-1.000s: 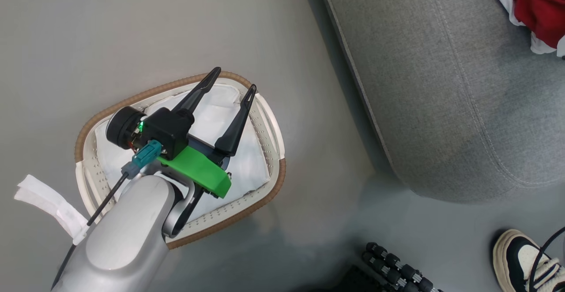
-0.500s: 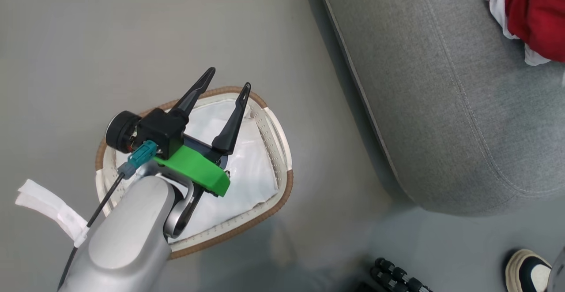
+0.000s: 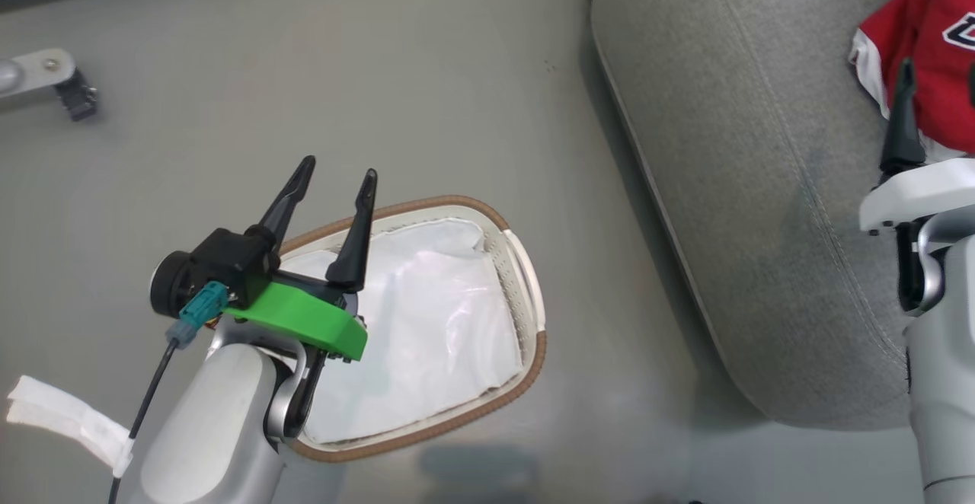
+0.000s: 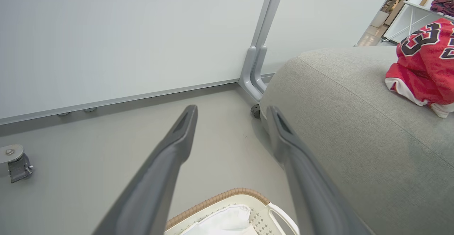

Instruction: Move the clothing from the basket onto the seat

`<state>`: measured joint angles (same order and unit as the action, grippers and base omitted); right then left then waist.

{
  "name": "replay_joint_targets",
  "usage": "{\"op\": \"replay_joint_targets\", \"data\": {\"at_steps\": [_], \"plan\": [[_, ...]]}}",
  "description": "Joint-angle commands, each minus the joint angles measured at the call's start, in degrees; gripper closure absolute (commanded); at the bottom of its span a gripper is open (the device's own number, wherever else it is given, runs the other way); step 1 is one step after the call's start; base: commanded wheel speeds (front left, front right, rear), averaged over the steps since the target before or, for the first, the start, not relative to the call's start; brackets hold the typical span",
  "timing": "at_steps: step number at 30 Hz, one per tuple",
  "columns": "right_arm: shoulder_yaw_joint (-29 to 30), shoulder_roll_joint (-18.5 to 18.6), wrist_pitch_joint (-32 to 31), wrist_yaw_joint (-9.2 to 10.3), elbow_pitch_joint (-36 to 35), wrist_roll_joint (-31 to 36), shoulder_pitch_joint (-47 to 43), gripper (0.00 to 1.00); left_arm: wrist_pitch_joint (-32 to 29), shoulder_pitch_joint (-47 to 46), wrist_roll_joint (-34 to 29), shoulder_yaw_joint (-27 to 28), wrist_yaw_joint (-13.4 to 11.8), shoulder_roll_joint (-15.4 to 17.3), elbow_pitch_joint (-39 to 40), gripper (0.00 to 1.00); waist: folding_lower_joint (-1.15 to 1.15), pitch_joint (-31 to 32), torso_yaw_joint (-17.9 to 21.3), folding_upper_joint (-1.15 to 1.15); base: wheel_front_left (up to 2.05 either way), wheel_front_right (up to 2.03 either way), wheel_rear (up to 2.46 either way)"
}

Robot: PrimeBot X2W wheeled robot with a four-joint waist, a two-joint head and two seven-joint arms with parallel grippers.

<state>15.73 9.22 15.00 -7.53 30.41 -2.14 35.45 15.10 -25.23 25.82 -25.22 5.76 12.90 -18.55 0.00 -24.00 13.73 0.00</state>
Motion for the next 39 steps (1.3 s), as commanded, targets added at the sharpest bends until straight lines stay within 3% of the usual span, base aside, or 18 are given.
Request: {"op": "replay_joint_targets", "data": {"at_steps": [1,12,21,39], "plan": [[-1.2,-0.1,0.2,0.08,-0.6,-1.2,-1.1,0.00,0.0,1.4,-0.5,1.4,-0.3,-0.4,0.1,0.00,0.00,3.6,-3.7,0.00,0.00,0.00,0.00],[-12.3,-4.8,0.2,0.08,-0.1,-5.2,-3.5,0.00,0.0,5.3,-5.7,14.5,0.2,-3.5,-2.1,0.00,0.00,8.3,-9.9,0.00,0.00,0.00,0.00],[-16.2,-6.1,0.2,0.08,0.2,-7.1,-7.2,0.00,0.0,8.9,-10.8,22.5,1.1,-5.5,-4.8,0.00,0.00,11.2,-12.0,0.00,0.00,0.00,0.00],[-17.3,-6.2,0.2,0.08,-0.7,-11.0,-18.0,0.00,0.0,18.9,-13.0,26.8,1.8,-9.4,-5.5,0.00,0.00,18.7,-12.2,0.00,0.00,0.00,0.00]]}}
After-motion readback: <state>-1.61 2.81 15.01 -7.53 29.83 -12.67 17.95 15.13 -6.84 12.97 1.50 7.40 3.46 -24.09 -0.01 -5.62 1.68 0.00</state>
